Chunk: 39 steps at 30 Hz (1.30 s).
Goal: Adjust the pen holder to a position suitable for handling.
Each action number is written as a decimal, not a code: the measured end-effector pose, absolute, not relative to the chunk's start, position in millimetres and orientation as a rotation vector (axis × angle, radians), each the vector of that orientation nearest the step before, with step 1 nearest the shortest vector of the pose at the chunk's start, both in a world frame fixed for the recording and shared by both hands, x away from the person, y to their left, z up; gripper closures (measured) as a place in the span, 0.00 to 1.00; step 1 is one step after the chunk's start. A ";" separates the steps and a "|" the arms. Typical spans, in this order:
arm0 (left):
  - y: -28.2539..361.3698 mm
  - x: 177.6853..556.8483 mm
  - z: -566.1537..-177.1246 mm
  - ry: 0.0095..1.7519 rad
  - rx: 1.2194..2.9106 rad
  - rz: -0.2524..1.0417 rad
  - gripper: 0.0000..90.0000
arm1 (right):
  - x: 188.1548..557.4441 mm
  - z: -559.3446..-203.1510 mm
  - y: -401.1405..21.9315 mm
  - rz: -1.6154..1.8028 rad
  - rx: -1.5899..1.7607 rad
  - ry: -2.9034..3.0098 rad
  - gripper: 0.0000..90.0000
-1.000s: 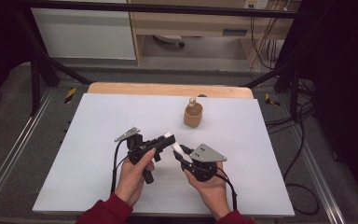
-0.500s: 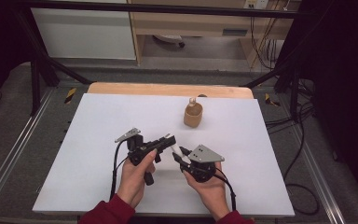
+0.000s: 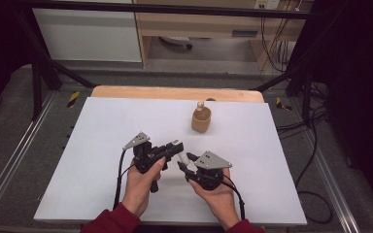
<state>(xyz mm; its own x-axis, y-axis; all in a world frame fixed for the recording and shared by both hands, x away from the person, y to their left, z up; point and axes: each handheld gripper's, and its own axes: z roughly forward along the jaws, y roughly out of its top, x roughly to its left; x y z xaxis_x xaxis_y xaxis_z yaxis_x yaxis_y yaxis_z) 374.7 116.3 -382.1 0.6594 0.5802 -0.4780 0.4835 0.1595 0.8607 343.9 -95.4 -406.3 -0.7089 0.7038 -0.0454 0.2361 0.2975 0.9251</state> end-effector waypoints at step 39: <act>127.3 388.8 -340.9 0.843 1.599 0.297 0.79 | 351.0 -412.6 -121.1 1.308 1.003 2.161 0.03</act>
